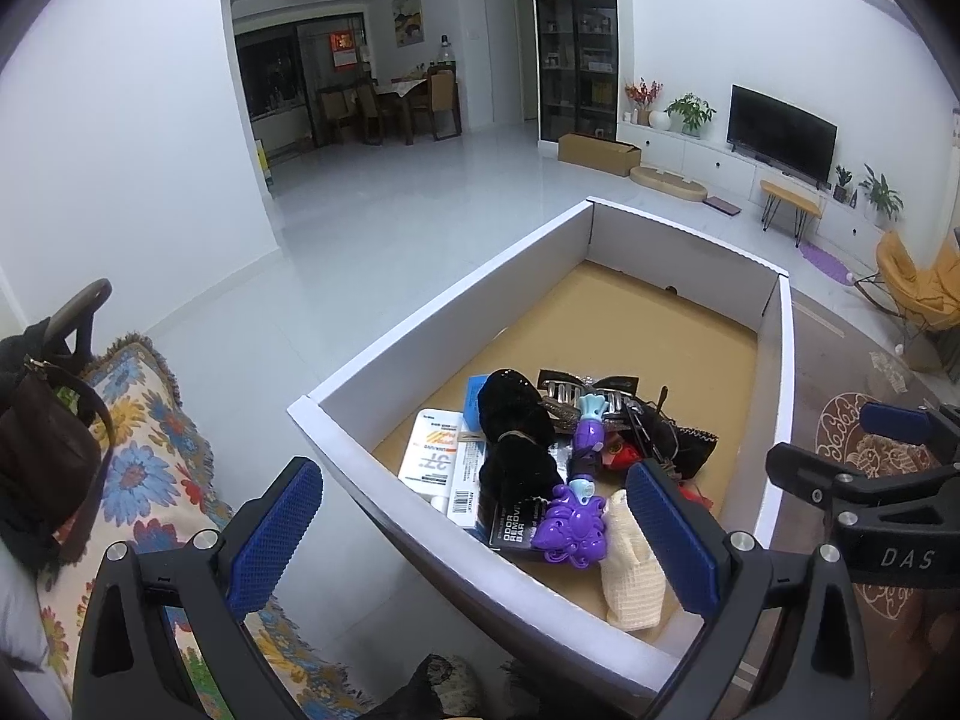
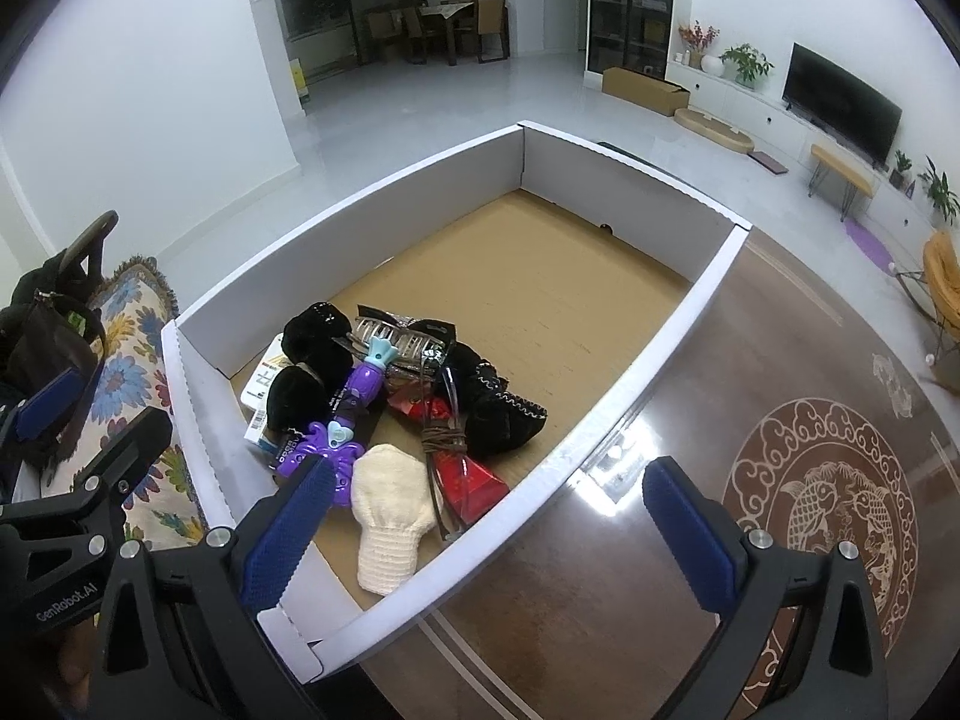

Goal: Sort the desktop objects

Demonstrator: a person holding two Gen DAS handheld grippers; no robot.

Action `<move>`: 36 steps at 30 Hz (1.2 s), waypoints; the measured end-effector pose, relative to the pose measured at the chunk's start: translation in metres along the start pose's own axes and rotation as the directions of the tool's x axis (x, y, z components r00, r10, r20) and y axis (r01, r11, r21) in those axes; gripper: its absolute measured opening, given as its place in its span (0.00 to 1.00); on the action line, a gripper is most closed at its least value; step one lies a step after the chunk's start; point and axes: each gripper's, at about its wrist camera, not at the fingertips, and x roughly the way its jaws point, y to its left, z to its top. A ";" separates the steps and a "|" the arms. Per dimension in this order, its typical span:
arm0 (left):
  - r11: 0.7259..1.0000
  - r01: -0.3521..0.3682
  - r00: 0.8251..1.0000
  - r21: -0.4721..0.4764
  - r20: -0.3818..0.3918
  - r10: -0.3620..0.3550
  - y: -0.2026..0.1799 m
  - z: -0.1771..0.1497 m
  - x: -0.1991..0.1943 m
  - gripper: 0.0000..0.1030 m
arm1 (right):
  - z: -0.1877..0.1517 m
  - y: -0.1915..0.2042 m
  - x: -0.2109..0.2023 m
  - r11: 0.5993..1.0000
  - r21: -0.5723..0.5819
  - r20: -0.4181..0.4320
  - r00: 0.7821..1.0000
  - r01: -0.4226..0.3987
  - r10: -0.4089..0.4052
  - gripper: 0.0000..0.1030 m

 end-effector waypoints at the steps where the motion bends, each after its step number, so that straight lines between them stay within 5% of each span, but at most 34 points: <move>1: 1.000 0.003 1.000 -0.001 0.000 -0.003 0.000 0.000 0.000 1.00 | 0.001 0.001 -0.001 1.000 -0.005 -0.001 1.000 0.000 0.000 0.99; 36: 1.000 -0.001 1.000 -0.030 -0.017 0.001 0.009 -0.004 0.012 1.00 | 0.005 0.015 0.018 0.999 -0.029 -0.039 0.999 -0.014 0.013 1.00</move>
